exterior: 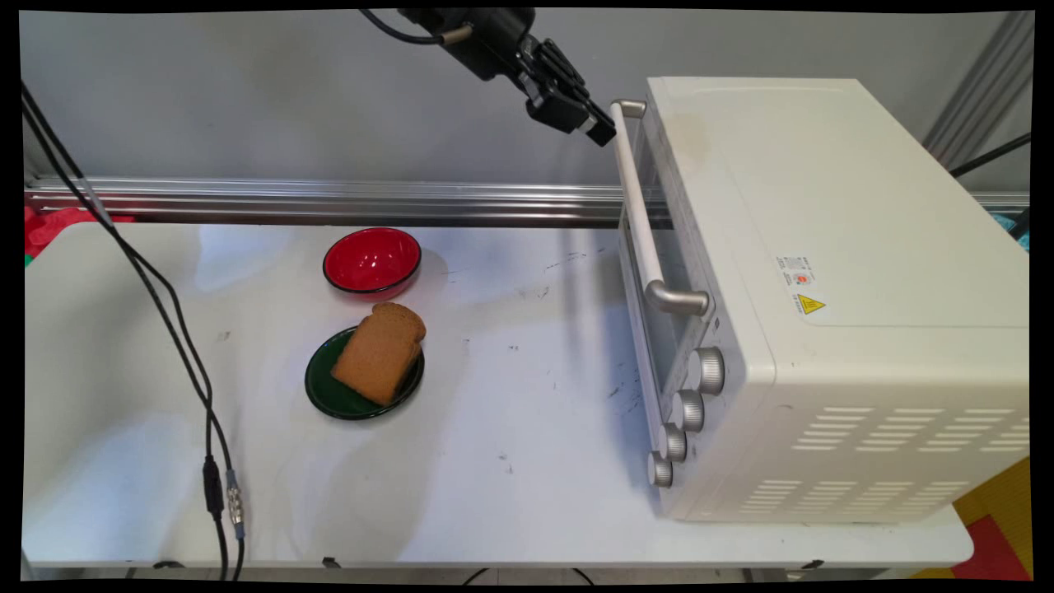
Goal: Open the oven
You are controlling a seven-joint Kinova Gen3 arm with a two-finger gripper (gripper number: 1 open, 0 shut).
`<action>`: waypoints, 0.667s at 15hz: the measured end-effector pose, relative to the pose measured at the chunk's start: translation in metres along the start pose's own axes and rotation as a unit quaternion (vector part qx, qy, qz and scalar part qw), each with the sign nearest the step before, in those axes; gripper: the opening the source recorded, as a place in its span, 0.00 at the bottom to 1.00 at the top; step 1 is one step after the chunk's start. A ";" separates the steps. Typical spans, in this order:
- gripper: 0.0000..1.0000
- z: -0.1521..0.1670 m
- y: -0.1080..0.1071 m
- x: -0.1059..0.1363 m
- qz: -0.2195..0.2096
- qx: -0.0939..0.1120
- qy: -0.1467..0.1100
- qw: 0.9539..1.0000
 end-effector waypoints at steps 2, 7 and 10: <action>0.00 0.006 0.000 0.001 0.004 -0.001 -0.004 1.000; 0.00 0.026 -0.001 0.007 0.011 0.000 -0.009 1.000; 0.00 0.038 0.000 0.010 0.013 -0.001 -0.012 1.000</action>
